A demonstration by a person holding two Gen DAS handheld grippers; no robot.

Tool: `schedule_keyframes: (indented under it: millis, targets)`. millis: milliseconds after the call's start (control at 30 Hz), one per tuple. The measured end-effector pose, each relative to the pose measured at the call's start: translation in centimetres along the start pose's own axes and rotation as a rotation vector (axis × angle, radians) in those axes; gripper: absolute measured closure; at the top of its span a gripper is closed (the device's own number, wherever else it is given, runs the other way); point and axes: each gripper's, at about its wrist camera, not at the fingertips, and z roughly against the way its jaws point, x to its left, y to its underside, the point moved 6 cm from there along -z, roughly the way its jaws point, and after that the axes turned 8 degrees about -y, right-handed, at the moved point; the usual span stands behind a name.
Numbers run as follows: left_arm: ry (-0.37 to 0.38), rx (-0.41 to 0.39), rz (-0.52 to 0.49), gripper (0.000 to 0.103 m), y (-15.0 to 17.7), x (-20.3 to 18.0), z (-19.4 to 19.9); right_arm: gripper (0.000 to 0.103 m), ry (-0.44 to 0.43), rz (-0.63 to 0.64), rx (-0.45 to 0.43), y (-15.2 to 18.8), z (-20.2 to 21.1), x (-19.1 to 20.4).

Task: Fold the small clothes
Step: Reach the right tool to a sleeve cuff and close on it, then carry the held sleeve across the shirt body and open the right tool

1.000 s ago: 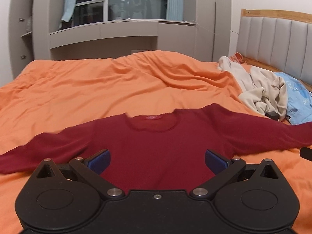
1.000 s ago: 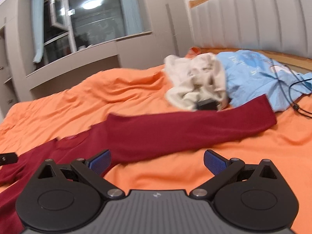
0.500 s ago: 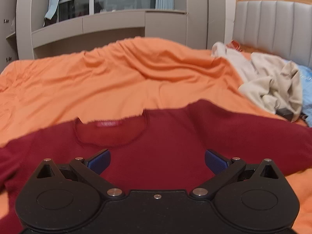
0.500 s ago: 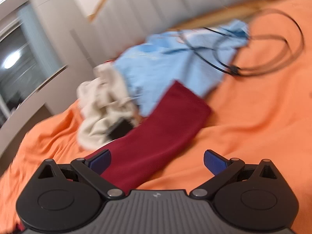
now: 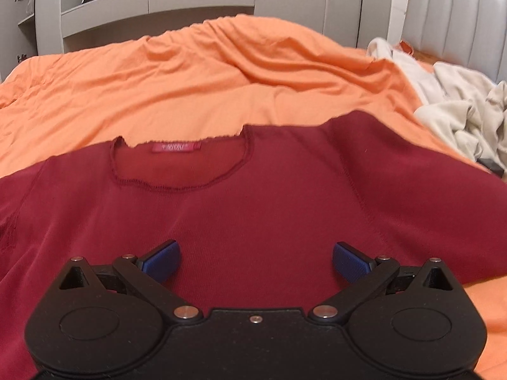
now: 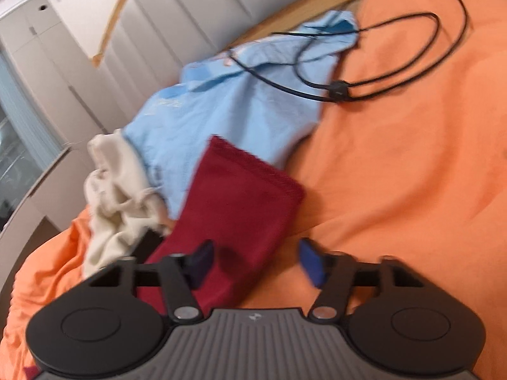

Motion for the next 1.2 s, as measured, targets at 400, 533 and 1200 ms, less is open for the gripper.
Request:
schedule_keyframes:
  millis: [400,533,1200]
  targets:
    - [-0.046,-0.005,-0.015,0.000,-1.7,2.3,3.3,0.098,-0.045,0.087,-0.070,-0.5,1.9,2.7]
    - [-0.070,-0.005,0.000,0.000,-2.6,4.9,5.4,0.098,-0.095,0.189,-0.109,-0.9,3.6,6.2]
    - [-0.167,0.017,0.296,0.000,-0.7,23.8,11.5,0.098,-0.728,0.960,0.049,17.1,14.1,35.1]
